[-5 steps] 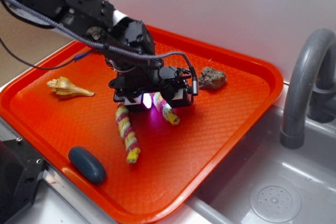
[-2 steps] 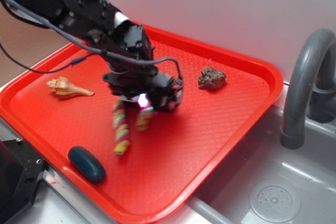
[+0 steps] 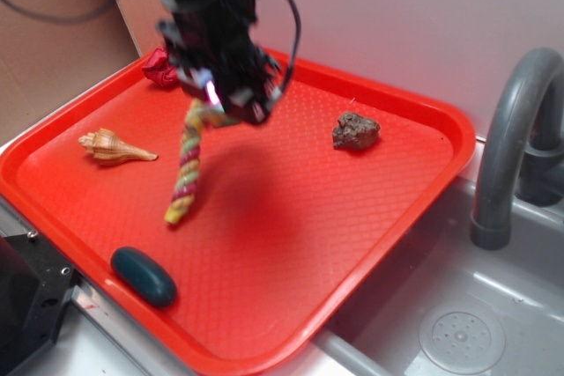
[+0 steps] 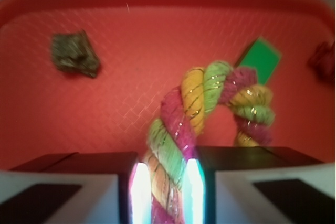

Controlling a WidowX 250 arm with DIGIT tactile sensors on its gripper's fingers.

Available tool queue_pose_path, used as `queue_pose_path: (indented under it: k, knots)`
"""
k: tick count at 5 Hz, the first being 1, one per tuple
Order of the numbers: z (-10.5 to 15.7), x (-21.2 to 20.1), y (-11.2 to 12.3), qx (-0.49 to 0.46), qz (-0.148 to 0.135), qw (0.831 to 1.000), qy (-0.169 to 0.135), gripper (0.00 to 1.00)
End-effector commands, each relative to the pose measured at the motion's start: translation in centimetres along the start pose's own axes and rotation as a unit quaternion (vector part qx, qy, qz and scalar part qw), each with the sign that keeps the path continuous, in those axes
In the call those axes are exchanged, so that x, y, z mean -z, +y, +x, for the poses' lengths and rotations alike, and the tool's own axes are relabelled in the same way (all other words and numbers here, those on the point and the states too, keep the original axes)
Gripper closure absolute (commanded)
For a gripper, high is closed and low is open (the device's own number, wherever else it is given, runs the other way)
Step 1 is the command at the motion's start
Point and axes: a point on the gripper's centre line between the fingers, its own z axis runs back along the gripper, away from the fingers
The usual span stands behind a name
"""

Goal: Grab the multicolored rope.

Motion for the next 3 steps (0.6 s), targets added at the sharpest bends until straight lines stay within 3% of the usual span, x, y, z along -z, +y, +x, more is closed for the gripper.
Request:
queue_pose_path:
  k: [1,3]
  knots:
    - [3.3,-11.5,3.2,0.014,-0.025,0.999,-0.029,1.0]
    - [3.3,-15.7,2.9,0.047,0.0,0.998,-0.04,1.0]
